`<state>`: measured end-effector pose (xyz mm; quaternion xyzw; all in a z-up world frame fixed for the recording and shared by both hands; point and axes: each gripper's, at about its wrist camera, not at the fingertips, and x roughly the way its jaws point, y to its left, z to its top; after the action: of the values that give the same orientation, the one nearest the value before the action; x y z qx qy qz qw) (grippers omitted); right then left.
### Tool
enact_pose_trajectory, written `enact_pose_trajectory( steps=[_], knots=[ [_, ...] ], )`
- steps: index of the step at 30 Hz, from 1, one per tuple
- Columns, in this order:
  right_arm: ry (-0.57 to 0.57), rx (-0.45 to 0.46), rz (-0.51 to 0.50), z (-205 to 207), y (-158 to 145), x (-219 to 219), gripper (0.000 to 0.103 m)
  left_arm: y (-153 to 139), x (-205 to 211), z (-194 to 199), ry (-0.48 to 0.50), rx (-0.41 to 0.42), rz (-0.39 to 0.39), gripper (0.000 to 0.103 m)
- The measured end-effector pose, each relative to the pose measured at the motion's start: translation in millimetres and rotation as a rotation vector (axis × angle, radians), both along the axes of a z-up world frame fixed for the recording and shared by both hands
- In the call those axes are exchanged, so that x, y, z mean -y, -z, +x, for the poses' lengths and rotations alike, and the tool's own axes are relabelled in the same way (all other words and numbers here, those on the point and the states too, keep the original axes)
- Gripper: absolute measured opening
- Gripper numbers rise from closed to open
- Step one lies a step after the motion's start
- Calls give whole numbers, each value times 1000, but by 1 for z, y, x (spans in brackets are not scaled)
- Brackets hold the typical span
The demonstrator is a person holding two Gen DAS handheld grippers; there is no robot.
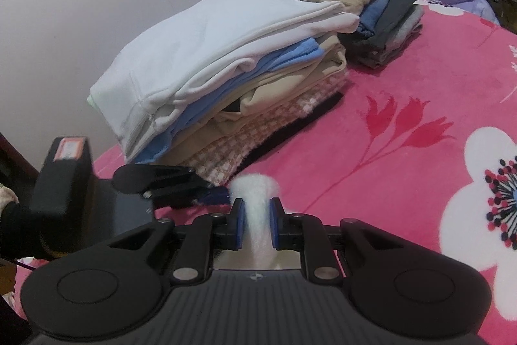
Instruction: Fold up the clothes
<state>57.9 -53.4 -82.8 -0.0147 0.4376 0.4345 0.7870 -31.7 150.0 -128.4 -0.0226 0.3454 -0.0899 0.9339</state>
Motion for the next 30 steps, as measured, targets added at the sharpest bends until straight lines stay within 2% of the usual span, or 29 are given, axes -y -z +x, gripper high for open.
enact_pose_trajectory(
  steps=[4, 8, 12, 14, 16, 19, 22, 28, 30],
  knots=[
    [-11, -4, -4, -2, 4, -5, 18, 1, -14, 2, -54, -42, -113, 39],
    [-8, 8, -5, -2, 1, -5, 17, 0, -34, 11, -79, -95, -281, 39],
    [52, -40, 34, 10, 1, 10, 17, -3, -39, 4, -90, -98, -296, 38],
    [70, -69, 56, 14, 3, 15, 17, -13, -39, -4, -82, -71, -307, 38],
    [76, -79, 64, 15, 5, 16, 17, -25, -39, -9, -52, -32, -353, 37],
    [71, -77, 63, 14, 5, 14, 17, -32, -36, -6, 21, -59, -480, 36],
    [68, -74, 59, 13, 3, 14, 17, -16, -33, 6, 8, -129, -578, 32],
    [67, -67, 69, 10, 1, 19, 17, 20, -57, 23, -106, -235, -792, 31],
    [65, -66, 70, 9, 0, 19, 17, 21, -56, 25, -96, -228, -779, 30]
  ],
)
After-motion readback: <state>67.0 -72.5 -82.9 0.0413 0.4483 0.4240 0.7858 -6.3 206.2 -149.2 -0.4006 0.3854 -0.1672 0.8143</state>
